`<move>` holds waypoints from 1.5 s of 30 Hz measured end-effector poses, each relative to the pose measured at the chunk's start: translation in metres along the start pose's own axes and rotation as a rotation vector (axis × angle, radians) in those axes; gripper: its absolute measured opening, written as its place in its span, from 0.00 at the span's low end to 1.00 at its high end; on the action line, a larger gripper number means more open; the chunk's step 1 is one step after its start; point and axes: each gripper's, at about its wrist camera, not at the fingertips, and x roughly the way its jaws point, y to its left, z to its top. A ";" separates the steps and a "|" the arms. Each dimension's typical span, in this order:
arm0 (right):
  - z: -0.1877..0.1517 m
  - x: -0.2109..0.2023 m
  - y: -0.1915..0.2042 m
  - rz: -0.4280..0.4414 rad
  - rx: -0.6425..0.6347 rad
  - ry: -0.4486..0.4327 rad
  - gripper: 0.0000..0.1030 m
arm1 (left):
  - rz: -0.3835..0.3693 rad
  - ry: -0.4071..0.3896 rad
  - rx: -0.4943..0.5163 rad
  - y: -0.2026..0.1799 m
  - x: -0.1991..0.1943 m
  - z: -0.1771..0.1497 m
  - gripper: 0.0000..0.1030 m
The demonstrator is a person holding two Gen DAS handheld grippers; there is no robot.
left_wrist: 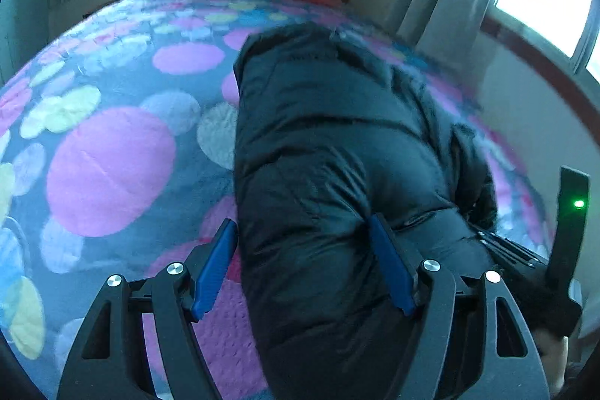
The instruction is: Fold large clothes
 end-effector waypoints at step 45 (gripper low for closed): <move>0.042 0.056 -0.002 0.024 -0.022 -0.092 0.32 | 0.150 -0.041 0.050 -0.017 0.066 0.034 0.77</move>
